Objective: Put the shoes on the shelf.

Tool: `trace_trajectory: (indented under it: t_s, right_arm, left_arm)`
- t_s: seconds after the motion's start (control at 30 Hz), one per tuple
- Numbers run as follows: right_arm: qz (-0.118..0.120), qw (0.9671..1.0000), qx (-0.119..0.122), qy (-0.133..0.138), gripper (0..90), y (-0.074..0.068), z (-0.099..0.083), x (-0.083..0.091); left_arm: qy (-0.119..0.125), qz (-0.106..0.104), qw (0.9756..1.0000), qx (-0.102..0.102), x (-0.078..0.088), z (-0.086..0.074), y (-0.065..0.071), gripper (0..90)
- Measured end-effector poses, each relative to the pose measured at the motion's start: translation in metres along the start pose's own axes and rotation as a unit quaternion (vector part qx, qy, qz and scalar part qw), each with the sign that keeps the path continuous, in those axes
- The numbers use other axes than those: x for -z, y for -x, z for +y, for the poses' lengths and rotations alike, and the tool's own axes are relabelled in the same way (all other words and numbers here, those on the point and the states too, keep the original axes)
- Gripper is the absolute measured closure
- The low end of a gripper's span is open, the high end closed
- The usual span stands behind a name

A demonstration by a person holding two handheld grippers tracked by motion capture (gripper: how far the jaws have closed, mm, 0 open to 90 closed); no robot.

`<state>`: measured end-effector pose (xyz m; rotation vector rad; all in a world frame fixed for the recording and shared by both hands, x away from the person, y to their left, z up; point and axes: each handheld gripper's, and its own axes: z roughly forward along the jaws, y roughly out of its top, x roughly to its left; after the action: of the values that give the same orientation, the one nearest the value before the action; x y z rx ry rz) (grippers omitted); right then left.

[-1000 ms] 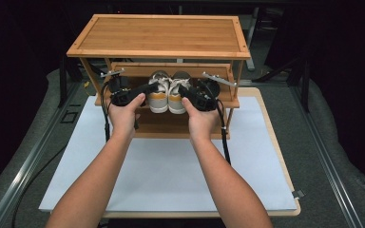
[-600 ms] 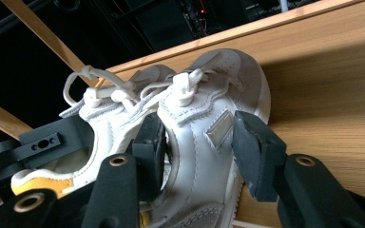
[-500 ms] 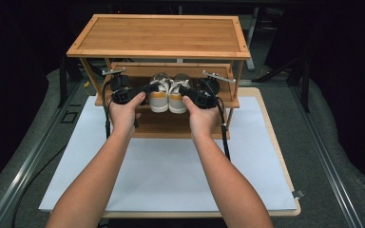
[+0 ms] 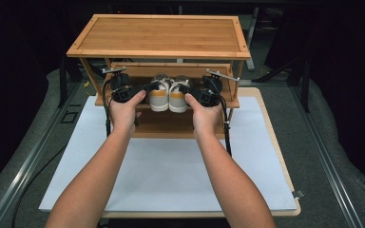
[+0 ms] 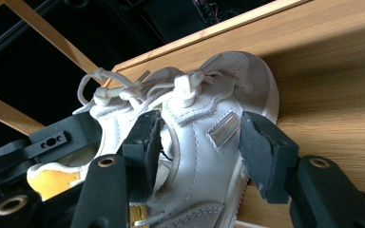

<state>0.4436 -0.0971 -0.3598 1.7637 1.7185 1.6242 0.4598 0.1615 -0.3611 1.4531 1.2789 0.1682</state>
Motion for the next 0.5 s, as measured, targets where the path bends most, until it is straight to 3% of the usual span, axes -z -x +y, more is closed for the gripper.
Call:
trace_trajectory:
  t_s: [0.23,0.4,0.5]
  right_arm:
    - [0.006,1.0000,0.004,0.003,49.0,-0.003,0.002,0.005]
    - [0.010,0.9999,0.007,0.006,49.0,-0.004,0.002,0.008]
    - [0.013,0.9998,0.011,0.005,49.0,-0.005,0.002,0.011]
  left_arm:
    - [-0.001,-0.007,1.0000,0.002,0.002,0.002,0.001,46.4]
    - [0.018,-0.020,0.9996,0.007,0.008,0.004,0.001,46.0]
    - [0.019,-0.016,0.9997,-0.003,0.014,0.008,0.003,46.0]
